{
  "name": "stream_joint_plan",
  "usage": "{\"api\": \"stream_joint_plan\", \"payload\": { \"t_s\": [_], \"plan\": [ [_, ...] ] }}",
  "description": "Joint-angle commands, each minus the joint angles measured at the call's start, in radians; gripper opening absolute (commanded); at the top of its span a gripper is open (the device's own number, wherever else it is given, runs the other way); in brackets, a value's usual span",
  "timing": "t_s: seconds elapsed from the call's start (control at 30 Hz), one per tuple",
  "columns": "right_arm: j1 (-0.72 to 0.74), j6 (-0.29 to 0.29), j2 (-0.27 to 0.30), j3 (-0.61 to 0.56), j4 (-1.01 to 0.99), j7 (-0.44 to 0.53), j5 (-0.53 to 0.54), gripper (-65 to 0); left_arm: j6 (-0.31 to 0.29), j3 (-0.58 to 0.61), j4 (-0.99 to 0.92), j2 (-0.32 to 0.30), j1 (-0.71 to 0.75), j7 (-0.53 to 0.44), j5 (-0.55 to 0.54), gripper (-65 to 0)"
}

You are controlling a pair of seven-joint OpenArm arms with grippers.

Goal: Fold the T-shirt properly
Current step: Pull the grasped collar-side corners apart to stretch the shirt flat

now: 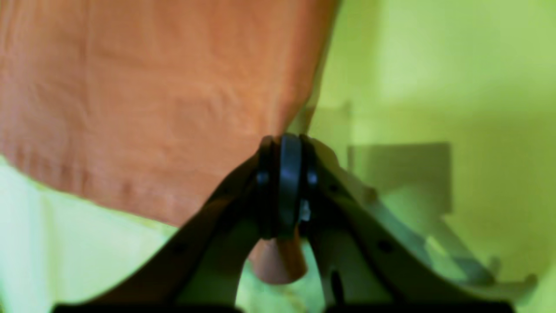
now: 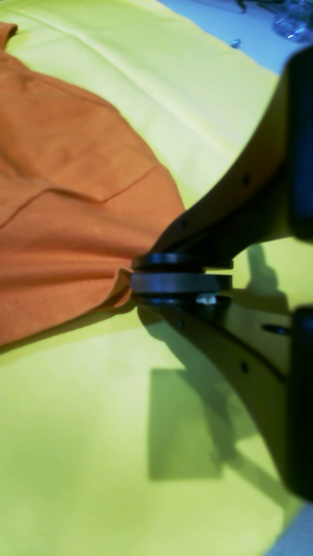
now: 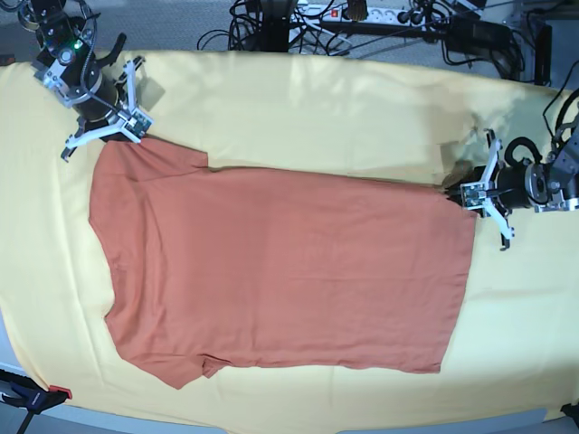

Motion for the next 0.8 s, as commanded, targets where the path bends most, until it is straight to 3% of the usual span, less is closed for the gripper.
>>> {"api": "stream_joint_plan", "payload": {
  "t_s": [0.0, 0.23, 0.37, 0.77],
  "plan": [
    [-0.018, -0.009, 0.019, 0.012, 0.030, -0.008, -0.008, -65.0, 0.001, -0.011, 0.028, -0.043, -0.016, -0.019, -0.025, -65.0],
    [-0.151, -0.032, 0.023, 0.026, 0.110, -0.056, -0.055, -65.0, 0.001, -0.011, 0.180, -0.163, 0.063, -0.019, -0.059, -65.0],
    [-0.217, -0.063, 0.025, 0.045, 0.150, -0.065, -0.090, -65.0, 0.001, -0.011, 0.268, -0.206, 0.137, -0.019, -0.058, -65.0],
    [-0.404, -0.060, 0.026, 0.070, 0.207, -0.124, -0.091, -65.0, 0.001, -0.011, 0.427, -0.319, 0.327, -0.018, 0.017, -65.0]
  ]
}}
